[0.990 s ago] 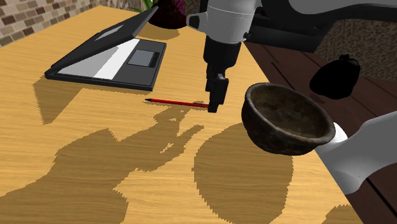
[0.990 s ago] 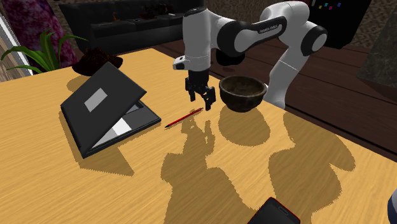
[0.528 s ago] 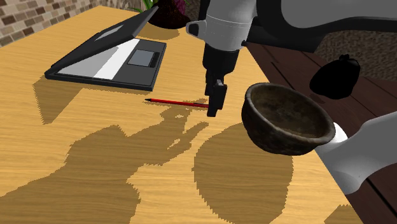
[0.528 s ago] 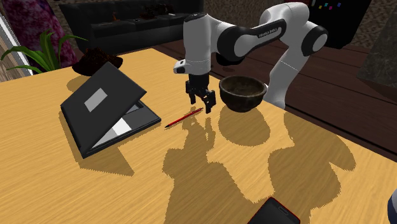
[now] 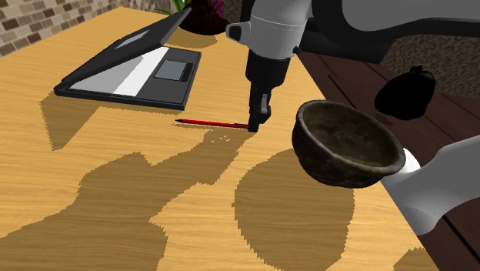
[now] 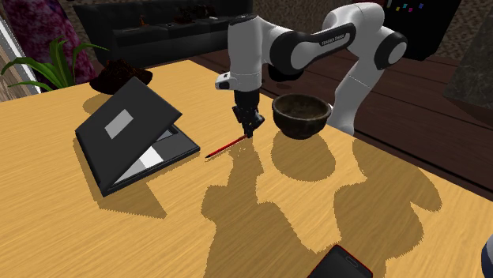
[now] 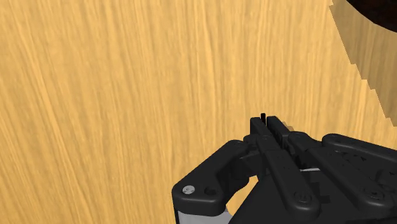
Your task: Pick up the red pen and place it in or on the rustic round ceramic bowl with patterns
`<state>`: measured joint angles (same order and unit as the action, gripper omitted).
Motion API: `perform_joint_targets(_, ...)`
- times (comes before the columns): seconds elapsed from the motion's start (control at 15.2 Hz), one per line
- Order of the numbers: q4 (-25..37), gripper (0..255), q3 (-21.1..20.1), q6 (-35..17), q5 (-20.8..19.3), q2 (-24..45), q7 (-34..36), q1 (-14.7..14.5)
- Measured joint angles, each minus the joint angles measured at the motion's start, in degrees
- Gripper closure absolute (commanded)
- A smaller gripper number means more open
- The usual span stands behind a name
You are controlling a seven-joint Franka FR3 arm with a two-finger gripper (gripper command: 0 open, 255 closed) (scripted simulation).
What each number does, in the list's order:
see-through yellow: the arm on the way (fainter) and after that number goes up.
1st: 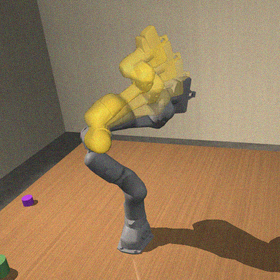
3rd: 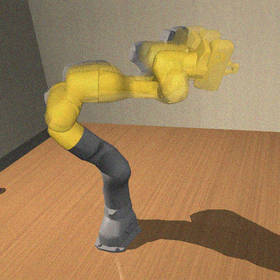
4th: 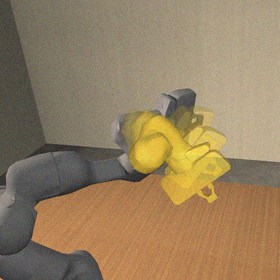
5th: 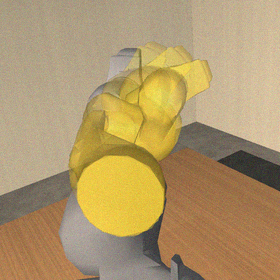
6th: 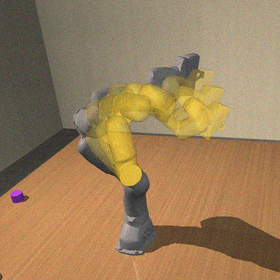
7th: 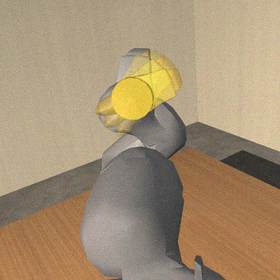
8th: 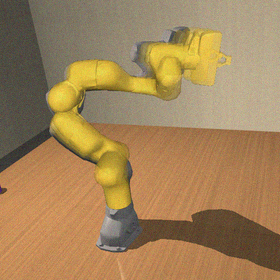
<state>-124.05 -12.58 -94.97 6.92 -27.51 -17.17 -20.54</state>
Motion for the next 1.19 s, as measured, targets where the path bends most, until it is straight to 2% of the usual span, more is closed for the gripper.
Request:
perform_joint_targets(0.4,0.8,255,0.0,0.9,0.2,0.2,0.0,-0.1)
perform_joint_targets(1.19,11.6,255,0.3,9.7,-0.4,2.3,0.6,0.2)
